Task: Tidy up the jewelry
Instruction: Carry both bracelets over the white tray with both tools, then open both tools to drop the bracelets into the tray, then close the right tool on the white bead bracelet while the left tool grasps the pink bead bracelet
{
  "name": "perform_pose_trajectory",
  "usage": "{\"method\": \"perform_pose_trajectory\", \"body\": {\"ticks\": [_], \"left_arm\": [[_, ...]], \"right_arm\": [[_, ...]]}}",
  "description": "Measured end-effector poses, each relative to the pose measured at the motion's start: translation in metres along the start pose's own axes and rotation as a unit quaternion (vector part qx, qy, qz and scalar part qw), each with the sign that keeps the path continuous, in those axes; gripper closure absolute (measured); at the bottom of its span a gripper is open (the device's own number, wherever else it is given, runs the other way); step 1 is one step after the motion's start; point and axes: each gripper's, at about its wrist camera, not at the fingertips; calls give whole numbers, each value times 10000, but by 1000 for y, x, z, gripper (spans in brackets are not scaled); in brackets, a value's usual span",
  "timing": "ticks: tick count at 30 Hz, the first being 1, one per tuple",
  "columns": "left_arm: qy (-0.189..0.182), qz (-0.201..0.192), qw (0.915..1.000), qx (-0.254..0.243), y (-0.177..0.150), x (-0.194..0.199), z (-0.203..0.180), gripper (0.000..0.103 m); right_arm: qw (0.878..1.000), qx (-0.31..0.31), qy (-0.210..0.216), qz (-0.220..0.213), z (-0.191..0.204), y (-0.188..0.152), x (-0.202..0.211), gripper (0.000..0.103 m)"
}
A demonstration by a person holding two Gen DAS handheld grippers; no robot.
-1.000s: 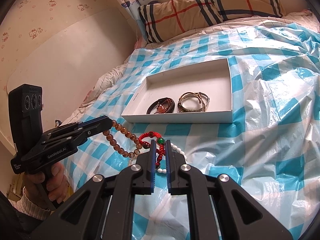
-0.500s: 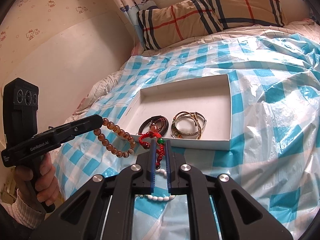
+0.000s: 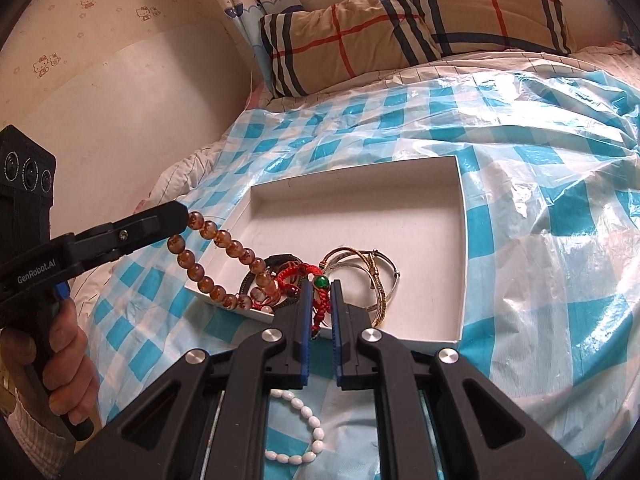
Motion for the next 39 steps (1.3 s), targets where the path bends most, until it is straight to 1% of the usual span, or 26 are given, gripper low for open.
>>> {"method": "perform_pose_trajectory", "body": {"ticks": [2, 3, 4, 5, 6, 8, 11, 14, 16, 18, 23, 25, 29, 31, 33, 35, 36, 37, 38, 39], "left_arm": [[192, 83, 9997, 105, -3, -15, 11, 92], [315, 187, 9992, 150, -6, -24, 18, 92], [468, 304, 9983, 183, -9, -31, 25, 92], [594, 387, 9973, 211, -12, -36, 30, 92], [656, 442, 9966, 234, -14, -37, 35, 92], [718, 472, 9961, 210, -20, -33, 39, 91], [821, 490, 9954, 93, -28, -22, 41, 84], [860, 539, 9948, -4, -38, -9, 39, 74], [831, 603, 9947, -56, -46, 1, 38, 66], [754, 714, 9945, -130, -57, 10, 35, 62], [493, 1160, 9912, -393, -89, 21, 28, 58], [515, 1350, 9879, -566, -103, 19, 26, 57], [474, 1647, 9833, -616, -122, 12, 29, 57], [545, 1711, 9812, -704, -129, 9, 28, 57], [625, 1662, 9801, -888, -136, 10, 24, 57], [696, 1637, 9782, -1070, -141, 10, 17, 57], [709, 1625, 9778, -1113, -141, 10, 14, 57], [685, 1625, 9782, -1096, -142, 11, 13, 63], [632, 1639, 9785, -1079, -142, 11, 12, 67], [625, 1652, 9779, -1123, -142, 11, 9, 79]], "right_arm": [[10000, 16, -50, -1, -1, 1, -8, 93], [10000, 18, -71, 29, -2, 1, -13, 93], [9999, 30, -93, 93, -3, 1, -19, 88], [9997, 54, -147, 166, -4, 0, -25, 80], [9995, 86, -231, 187, -5, 0, -28, 69], [9993, 122, -286, 214, -7, -2, -31, 69], [9992, 114, -329, 170, -7, -3, -22, 69], [9993, 126, -311, 150, -4, -6, -6, 69], [9993, 154, -277, 211, -1, -10, 3, 69], [9991, 166, -231, 323, 2, -17, 12, 68], [9949, 333, -92, 945, 13, -46, 12, 68], [9924, 415, -96, 1159, 16, -57, 7, 67], [9876, 465, -86, 1500, 20, -71, -8, 66], [9828, 692, -155, 1704, 25, -78, -17, 58], [9776, 1082, -283, 1785, 37, -83, -20, 55], [9736, 1345, -435, 1793, 46, -87, -21, 56], [9738, 1341, -419, 1789, 46, -88, -20, 61], [9752, 1265, -382, 1778, 45, -89, -18, 72], [9767, 1174, -369, 1759, 44, -90, -15, 78], [9783, 1057, -352, 1747, 41, -90, -13, 90]]}}
Point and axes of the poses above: each gripper's, at about its wrist camera, not at the fingertips, and x roughly against the way its jaws point, z to its left, y to its top, and after that the axes turned 7 degrees about -z, right-handed
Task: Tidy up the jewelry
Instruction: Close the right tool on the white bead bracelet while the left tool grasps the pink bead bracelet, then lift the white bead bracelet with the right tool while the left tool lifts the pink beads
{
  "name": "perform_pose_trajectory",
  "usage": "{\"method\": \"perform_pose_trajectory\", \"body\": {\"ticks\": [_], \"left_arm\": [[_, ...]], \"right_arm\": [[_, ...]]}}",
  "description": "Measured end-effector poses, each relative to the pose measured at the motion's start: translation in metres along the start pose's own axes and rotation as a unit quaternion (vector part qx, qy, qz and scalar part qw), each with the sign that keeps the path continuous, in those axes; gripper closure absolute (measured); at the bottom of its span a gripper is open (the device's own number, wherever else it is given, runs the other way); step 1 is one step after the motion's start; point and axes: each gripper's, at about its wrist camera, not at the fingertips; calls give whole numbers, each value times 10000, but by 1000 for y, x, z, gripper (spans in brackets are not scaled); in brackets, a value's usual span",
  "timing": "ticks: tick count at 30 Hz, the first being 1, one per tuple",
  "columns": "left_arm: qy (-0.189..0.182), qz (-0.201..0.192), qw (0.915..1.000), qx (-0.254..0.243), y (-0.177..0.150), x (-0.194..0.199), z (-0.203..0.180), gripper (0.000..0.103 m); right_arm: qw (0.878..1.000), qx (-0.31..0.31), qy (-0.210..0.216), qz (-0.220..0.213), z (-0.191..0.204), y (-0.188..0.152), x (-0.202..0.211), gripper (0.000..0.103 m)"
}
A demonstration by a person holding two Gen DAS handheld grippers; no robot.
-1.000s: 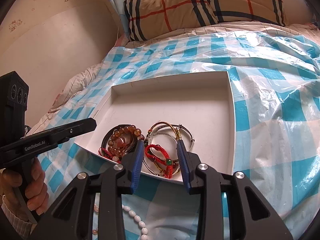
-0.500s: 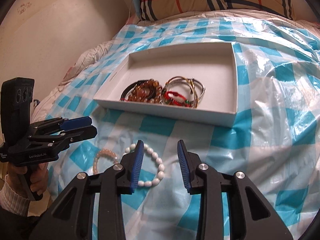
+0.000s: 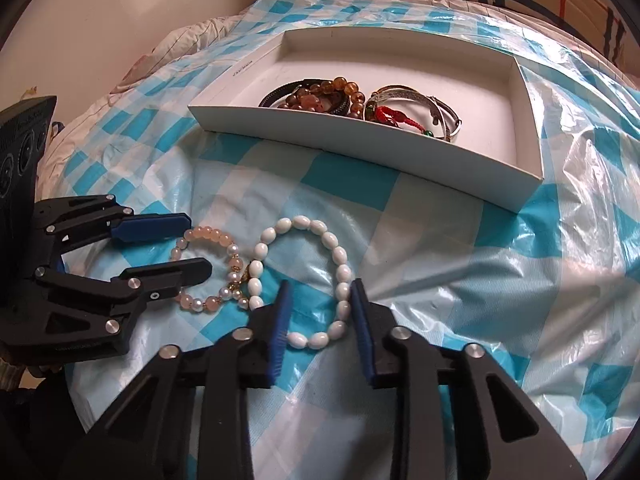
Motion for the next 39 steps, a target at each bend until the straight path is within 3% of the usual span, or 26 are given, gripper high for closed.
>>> {"method": "perform_pose_trajectory", "body": {"ticks": [1, 3, 9, 15, 19, 25, 31, 39], "left_arm": [[-10, 16, 10000, -34, 0, 0, -1, 91], [-74, 18, 10000, -49, 0, 3, -3, 95], [-413, -32, 9986, 341, 0, 13, 8, 96], [-847, -262, 9919, 915, 5, 38, 17, 96], [-644, -480, 9934, 821, 6, 60, 1, 96], [182, -856, 9951, 469, 0, 91, -23, 96], [348, -977, 9934, 492, -9, 113, -26, 96], [330, -827, 9949, 478, -26, 117, -30, 96]], "right_arm": [[9999, -145, 67, -11, -4, -2, 2, 94], [9989, -407, 205, -50, -10, -5, 8, 95], [9940, -811, 610, -405, -20, -8, 31, 95], [9847, -1201, 1106, -602, -21, -8, 54, 95], [9810, -1317, 1241, -703, -13, -11, 69, 95], [9809, -1266, 1124, -955, -1, -22, 104, 95], [9865, -1052, 791, -975, 13, -40, 127, 95], [9925, -1023, 326, -577, 4, -67, 112, 95]]}}
Point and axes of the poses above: each gripper's, at about its wrist camera, not at the fingertips, and x roughly against the way its jaws point, z to its left, y to its top, and after that the axes turned 7 degrees about -z, right-handed
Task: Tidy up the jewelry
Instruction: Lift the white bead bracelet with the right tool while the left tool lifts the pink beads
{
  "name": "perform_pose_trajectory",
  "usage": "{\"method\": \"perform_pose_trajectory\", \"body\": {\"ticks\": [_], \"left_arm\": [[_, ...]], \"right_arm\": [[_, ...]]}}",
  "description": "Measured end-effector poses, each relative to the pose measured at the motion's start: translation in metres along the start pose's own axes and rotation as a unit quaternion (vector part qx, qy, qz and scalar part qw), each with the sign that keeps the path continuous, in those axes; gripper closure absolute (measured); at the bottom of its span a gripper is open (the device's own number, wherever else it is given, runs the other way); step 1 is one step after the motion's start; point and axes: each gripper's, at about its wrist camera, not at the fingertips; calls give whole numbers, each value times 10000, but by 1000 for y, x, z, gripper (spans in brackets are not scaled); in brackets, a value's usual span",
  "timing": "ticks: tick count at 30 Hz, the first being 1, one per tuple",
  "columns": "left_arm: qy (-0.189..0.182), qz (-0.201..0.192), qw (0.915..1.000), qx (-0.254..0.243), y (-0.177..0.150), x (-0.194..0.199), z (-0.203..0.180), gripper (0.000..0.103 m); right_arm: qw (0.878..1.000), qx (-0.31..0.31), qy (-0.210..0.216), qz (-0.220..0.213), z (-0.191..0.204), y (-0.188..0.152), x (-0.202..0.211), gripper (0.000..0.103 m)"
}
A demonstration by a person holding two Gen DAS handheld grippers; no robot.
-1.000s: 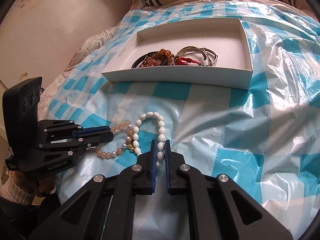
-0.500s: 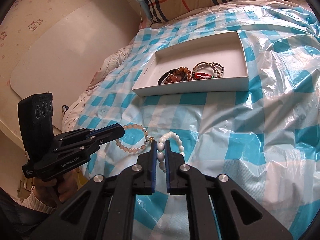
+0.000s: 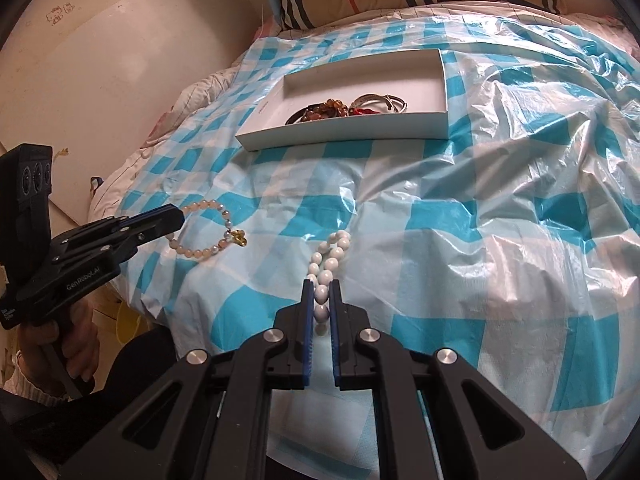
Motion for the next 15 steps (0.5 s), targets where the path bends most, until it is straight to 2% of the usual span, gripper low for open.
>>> {"method": "perform_pose_trajectory", "body": {"ticks": [3, 5, 7, 9, 11, 12, 15], "left_arm": [[-8, 18, 10000, -9, -3, -1, -1, 96], [-23, 20, 10000, -8, -3, -1, -1, 96], [-36, 29, 10000, -5, -4, -2, -1, 96], [-44, 47, 10000, -9, -4, -3, -2, 96], [-48, 58, 10000, -11, -5, -4, -2, 96], [-44, 60, 10000, -16, -5, -4, -2, 96], [-21, 31, 10000, -28, -4, -2, -3, 96]], "right_arm": [[9998, -81, -35, 168, -4, -3, -7, 94], [9993, -89, -155, 341, -6, -4, -15, 81], [9989, -23, -249, 395, -6, -6, -22, 80], [9988, -48, -256, 410, -7, -9, -27, 80], [9990, -100, -215, 385, -9, -12, -28, 86], [9991, -162, -151, 368, -11, -12, -28, 93], [9984, -477, 124, 284, -17, -12, -22, 95]]}}
Point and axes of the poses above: each gripper's, at about its wrist camera, not at the fingertips, and x roughly against the way its jaws point, z to its left, y to its top, and after that the axes turned 7 degrees about -z, right-handed
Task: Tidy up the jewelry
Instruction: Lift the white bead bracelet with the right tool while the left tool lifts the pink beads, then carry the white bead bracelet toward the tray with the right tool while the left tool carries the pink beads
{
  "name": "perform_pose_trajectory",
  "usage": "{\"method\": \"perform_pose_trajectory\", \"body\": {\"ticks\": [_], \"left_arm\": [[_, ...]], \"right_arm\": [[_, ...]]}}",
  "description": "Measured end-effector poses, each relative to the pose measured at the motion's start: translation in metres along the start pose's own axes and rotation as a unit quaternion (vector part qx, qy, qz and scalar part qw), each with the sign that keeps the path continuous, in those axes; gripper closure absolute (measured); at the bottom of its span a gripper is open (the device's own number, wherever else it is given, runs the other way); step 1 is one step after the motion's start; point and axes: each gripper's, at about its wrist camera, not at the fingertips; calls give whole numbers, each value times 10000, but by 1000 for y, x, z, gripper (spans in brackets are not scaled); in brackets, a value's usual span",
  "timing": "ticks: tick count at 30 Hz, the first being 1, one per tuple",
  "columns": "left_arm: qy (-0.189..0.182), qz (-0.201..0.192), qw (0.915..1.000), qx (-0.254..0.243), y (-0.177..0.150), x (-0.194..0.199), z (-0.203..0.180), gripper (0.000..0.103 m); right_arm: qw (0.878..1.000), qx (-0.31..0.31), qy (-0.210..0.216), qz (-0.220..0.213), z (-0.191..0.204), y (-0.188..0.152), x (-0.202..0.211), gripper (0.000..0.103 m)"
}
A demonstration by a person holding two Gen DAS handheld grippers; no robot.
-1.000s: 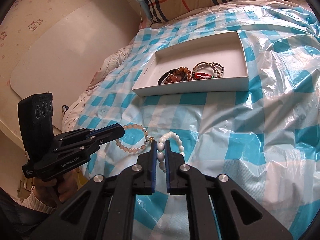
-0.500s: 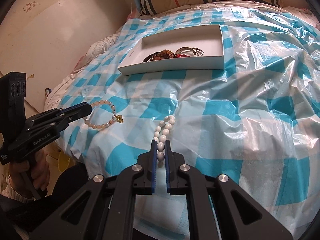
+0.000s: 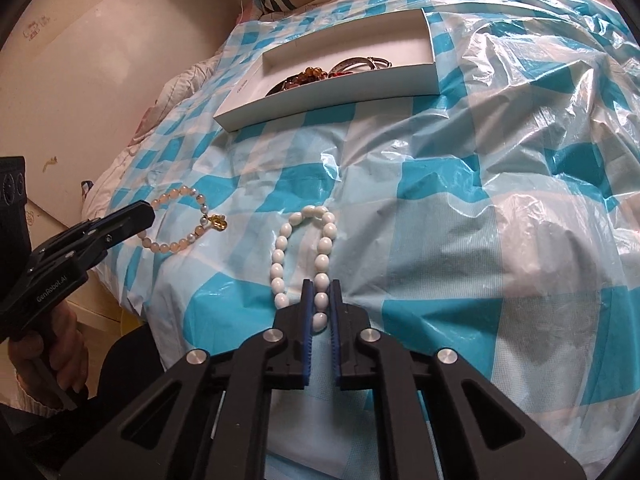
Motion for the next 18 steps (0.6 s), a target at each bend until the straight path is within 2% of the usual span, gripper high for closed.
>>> {"method": "perform_pose_trajectory", "body": {"ticks": [5, 8, 18], "left_arm": [[66, -86, 9999, -40, 1, 8, -2, 96], [107, -114, 9999, -73, 2, 12, -3, 96], [192, -219, 9995, -133, 4, 21, -3, 96]], "right_arm": [[9967, -512, 549, -307, -5, 4, 23, 95], [9923, -596, 888, -623, 2, 10, 42, 95], [9843, -395, 1223, -1212, 29, 28, 77, 95]]}}
Point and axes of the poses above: each gripper's, at about its wrist camera, not at the fingertips, and x roughly against the way its jaws point, z to its left, y to its top, and after that the axes turned 7 degrees about -z, right-handed
